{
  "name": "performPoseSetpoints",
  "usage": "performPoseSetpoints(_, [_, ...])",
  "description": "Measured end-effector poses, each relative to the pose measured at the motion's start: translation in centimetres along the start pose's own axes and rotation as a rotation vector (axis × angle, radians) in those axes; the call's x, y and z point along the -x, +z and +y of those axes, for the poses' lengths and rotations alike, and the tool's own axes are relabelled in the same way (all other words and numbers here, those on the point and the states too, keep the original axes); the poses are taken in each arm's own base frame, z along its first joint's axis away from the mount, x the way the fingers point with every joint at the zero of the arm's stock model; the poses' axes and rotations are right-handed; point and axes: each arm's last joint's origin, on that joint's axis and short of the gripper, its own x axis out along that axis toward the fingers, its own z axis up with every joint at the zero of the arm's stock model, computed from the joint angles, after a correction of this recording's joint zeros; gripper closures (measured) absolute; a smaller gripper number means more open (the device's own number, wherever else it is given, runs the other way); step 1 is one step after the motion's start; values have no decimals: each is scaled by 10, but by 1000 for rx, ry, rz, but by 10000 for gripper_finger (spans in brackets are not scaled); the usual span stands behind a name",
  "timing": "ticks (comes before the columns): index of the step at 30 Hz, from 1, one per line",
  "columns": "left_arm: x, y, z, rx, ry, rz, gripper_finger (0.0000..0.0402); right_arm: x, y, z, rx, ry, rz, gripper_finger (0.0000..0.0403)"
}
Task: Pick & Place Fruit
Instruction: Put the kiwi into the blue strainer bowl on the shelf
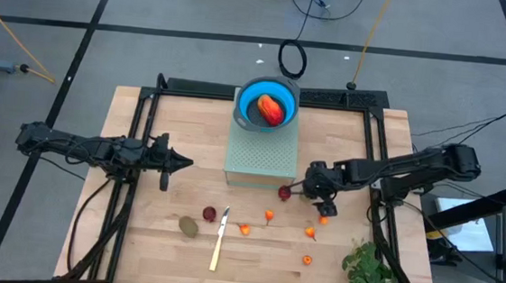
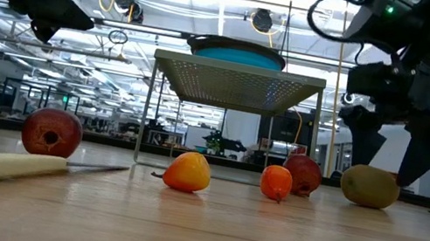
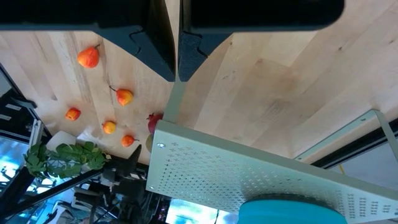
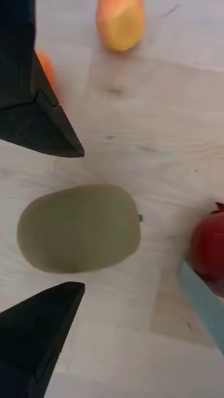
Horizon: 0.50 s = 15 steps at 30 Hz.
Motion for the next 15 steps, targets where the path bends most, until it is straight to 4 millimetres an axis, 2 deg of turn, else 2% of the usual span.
performPoseSetpoints(7, [0,0,0,0,0,0,385,-15,-1,0,13,9,66,64])
performPoseSetpoints(15, [0,0,0,0,-1,-1,385,-19,0,-1,11,9,71,70])
